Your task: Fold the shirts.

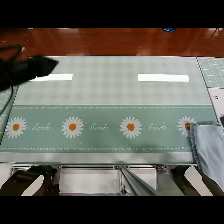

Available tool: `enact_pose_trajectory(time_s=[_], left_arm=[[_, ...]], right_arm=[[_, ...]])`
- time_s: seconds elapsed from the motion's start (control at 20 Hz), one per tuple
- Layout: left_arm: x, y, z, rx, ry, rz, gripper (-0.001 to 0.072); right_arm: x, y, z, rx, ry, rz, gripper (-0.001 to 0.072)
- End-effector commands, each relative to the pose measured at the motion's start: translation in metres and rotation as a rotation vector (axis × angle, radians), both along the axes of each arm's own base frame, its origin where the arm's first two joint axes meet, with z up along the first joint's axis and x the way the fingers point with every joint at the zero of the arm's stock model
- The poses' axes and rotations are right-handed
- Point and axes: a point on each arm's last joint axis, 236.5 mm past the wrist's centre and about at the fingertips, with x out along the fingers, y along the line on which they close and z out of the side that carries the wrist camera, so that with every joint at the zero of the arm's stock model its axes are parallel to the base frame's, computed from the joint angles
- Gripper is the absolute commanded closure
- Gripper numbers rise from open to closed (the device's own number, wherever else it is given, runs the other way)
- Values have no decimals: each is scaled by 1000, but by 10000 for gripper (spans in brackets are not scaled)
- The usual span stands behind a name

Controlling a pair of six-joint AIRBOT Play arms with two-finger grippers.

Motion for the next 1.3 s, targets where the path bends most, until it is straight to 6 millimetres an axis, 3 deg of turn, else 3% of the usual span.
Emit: enact_pose_trajectory(time_s=[0.0,0.05,0.1,0.2,0.3,0.35,0.4,0.55,0.75,0.85,1.25], left_arm=[[29,-28,56,72,-83,-118,689],[33,-38,48,96,-55,-151,689],[32,-48,22,150,10,-188,689],[26,-45,-66,323,235,-189,689],[16,-19,-149,451,431,-115,688],[9,-6,-179,457,513,-69,688],[6,4,-195,445,559,-36,688],[9,18,-201,434,570,1,688],[9,17,-201,438,570,-4,687],[-1,20,-205,452,614,-15,687],[-1,20,-206,451,613,-15,687]], right_arm=[[104,149,67,40,-264,473,686],[112,189,45,51,-188,584,686],[115,224,14,50,-78,681,686],[115,264,-49,31,142,763,686],[118,267,-98,-23,307,747,686],[115,259,-119,-35,387,718,686],[110,254,-138,-25,462,701,686],[109,249,-157,-28,522,693,685],[109,249,-156,-25,520,688,685],[109,249,-156,-26,517,688,685],[109,249,-156,-26,517,688,685]])
